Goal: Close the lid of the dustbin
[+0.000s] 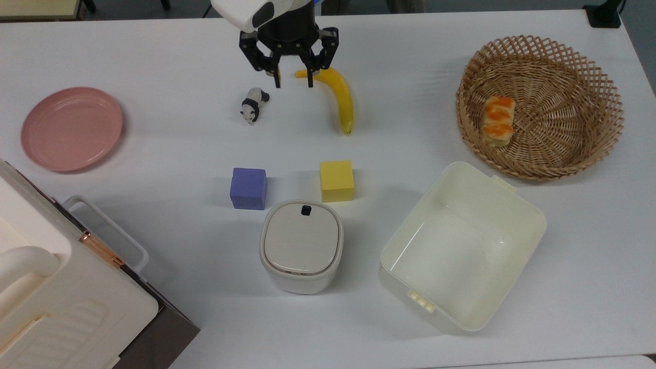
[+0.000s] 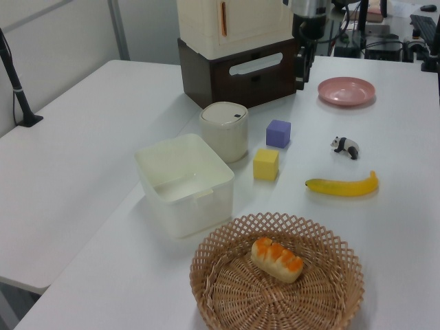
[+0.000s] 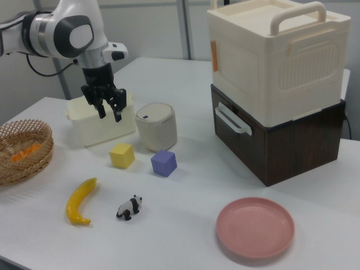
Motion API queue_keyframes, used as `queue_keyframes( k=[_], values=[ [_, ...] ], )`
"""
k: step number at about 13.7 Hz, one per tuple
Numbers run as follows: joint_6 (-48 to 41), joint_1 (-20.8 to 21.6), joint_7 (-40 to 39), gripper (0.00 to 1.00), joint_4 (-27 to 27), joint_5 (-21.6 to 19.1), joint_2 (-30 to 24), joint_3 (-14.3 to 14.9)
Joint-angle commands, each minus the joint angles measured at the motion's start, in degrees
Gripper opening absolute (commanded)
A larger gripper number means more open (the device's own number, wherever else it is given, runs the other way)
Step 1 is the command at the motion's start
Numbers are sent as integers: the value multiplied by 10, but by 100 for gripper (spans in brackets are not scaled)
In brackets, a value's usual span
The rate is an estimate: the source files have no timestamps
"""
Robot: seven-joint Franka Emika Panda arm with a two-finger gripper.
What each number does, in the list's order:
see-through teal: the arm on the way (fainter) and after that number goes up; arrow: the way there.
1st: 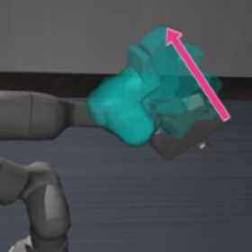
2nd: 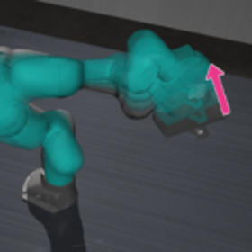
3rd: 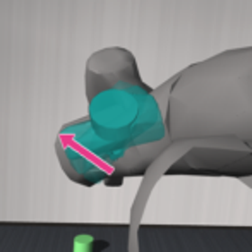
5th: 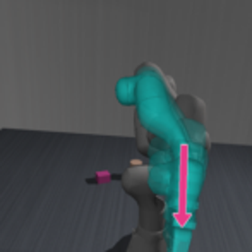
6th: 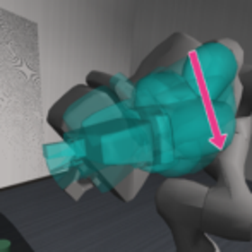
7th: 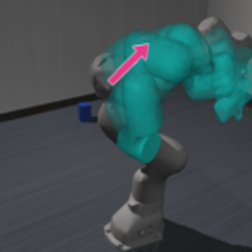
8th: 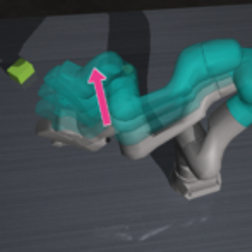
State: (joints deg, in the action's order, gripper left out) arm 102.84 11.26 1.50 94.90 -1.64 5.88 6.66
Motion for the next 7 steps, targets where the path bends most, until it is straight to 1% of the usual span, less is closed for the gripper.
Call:
queue_keyframes(
  k=[1, 4, 7],
  values=[
    [-30, -3, -29, 100, 13, 20, -10, 5],
    [-32, -9, -23, 100, -4, 21, -11, 6],
    [-39, -32, -23, 100, -24, 20, -11, 6]
  ],
)
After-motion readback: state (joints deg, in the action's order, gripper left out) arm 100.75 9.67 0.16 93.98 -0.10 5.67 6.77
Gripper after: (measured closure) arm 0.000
